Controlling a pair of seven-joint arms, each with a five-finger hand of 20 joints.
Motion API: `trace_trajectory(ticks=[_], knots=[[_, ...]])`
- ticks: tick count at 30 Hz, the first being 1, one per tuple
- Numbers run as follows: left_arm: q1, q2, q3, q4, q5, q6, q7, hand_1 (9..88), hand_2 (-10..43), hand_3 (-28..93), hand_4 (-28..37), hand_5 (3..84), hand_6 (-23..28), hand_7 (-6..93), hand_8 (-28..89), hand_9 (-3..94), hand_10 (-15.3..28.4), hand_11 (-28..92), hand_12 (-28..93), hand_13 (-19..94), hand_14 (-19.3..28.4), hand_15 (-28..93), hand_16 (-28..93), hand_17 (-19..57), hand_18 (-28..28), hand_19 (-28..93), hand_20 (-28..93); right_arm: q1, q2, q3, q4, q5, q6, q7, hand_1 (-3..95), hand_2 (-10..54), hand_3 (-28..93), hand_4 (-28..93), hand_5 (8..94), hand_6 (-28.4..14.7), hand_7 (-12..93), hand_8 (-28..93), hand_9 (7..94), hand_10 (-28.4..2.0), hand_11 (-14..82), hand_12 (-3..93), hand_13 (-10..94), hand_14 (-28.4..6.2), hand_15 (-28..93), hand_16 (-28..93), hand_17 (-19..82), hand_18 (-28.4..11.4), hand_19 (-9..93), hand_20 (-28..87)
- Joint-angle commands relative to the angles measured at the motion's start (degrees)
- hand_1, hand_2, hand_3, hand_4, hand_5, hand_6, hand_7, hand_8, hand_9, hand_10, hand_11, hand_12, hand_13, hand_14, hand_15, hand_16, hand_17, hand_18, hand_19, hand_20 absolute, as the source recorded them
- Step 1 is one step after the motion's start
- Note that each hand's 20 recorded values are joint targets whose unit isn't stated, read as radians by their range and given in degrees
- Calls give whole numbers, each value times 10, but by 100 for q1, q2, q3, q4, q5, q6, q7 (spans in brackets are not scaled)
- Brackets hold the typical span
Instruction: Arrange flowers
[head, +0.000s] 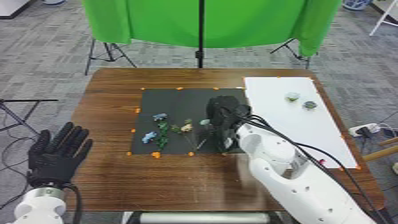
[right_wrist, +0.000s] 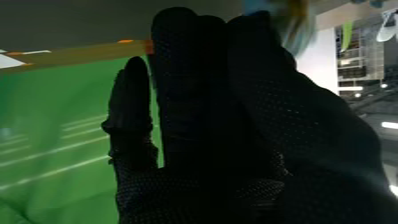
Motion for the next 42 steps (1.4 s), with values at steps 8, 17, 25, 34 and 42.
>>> trace_trajectory(ticks=[8,17,25,34,42], knots=[[10,-12,49,-13,-77,80,-21,286,160,694,-283,496,104,115,-91,455,157,223,107,396,149,391,-64,-59,142,393,142,-206,-45,461,-414,234,-274,334,626,-95,614,-283,677,18,145,-91,719,-106,117,198,681,-63,344,425,284,-194,749,399],[45,-20,-42,-13,-62,82,64,286,160,693,-283,496,102,117,-91,454,158,222,107,395,149,392,-65,-58,141,393,141,-427,431,2182,-508,224,-379,1271,537,-95,709,-283,591,4,125,-116,610,-113,106,146,616,-92,401,324,260,-198,726,365],[173,-57,-114,-57,-97,55,138,287,160,693,-283,496,101,117,-92,454,157,222,107,396,149,391,-65,-58,142,394,141,-583,710,3147,505,178,-600,1997,417,-95,710,-283,494,-18,95,-104,471,-119,56,126,417,-144,289,181,190,-206,669,327],[101,-16,-53,-4,-62,121,110,287,160,691,-283,496,102,116,-92,454,156,222,107,396,149,391,-65,-58,141,393,141,-321,818,3119,1343,-95,-1039,925,460,-95,655,-283,407,1,105,-103,410,-77,46,115,422,-112,183,218,171,-189,609,281],[32,-53,71,12,-140,134,127,286,161,692,-283,496,103,117,-92,454,157,223,107,396,149,391,-65,-58,141,393,141,84,591,2688,1630,-57,-1456,1086,477,-95,681,-283,404,8,121,-109,424,-68,52,116,475,-84,179,250,189,-178,614,294]])
